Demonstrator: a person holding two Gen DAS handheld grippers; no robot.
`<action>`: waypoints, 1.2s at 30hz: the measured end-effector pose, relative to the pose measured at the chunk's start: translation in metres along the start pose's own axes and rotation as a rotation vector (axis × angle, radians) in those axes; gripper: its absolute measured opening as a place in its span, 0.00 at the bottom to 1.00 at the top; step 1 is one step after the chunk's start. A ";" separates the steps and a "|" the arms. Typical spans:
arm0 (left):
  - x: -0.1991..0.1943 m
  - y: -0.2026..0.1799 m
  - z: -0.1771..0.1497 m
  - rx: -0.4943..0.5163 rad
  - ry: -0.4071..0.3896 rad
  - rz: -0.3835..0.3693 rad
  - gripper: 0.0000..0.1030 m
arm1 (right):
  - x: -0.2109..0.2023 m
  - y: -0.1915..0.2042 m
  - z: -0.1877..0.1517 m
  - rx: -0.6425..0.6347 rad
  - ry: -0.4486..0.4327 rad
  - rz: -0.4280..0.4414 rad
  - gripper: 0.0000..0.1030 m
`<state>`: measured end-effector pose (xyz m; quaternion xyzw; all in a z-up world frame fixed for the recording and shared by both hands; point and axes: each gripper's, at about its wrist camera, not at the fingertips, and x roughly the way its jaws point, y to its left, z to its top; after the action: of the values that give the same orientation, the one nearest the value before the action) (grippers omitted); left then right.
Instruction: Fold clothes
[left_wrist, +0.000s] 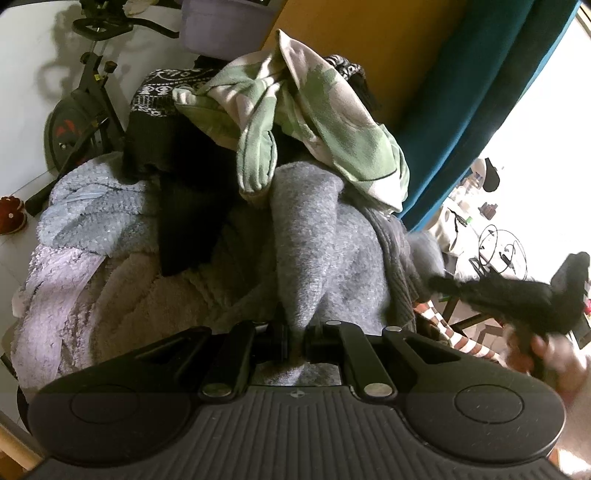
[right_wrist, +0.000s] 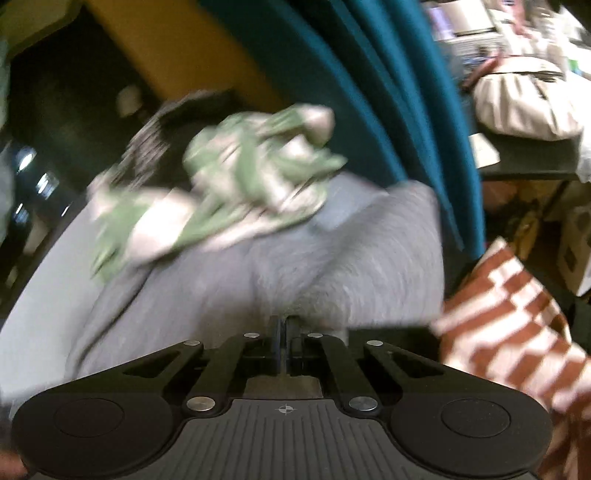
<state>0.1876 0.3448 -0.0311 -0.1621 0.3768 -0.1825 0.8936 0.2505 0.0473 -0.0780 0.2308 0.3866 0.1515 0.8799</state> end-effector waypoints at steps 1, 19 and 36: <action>0.001 -0.001 0.000 0.004 0.003 -0.002 0.08 | -0.004 0.004 -0.009 -0.017 0.026 0.010 0.02; 0.006 -0.015 -0.011 0.041 0.024 -0.026 0.08 | -0.014 0.028 0.001 -0.181 -0.059 -0.149 0.60; -0.006 -0.033 -0.020 0.093 0.004 -0.032 0.08 | 0.056 0.032 0.031 -0.153 0.005 -0.072 0.19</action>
<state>0.1621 0.3152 -0.0264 -0.1259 0.3670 -0.2145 0.8963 0.3074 0.0901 -0.0774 0.1482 0.3842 0.1494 0.8990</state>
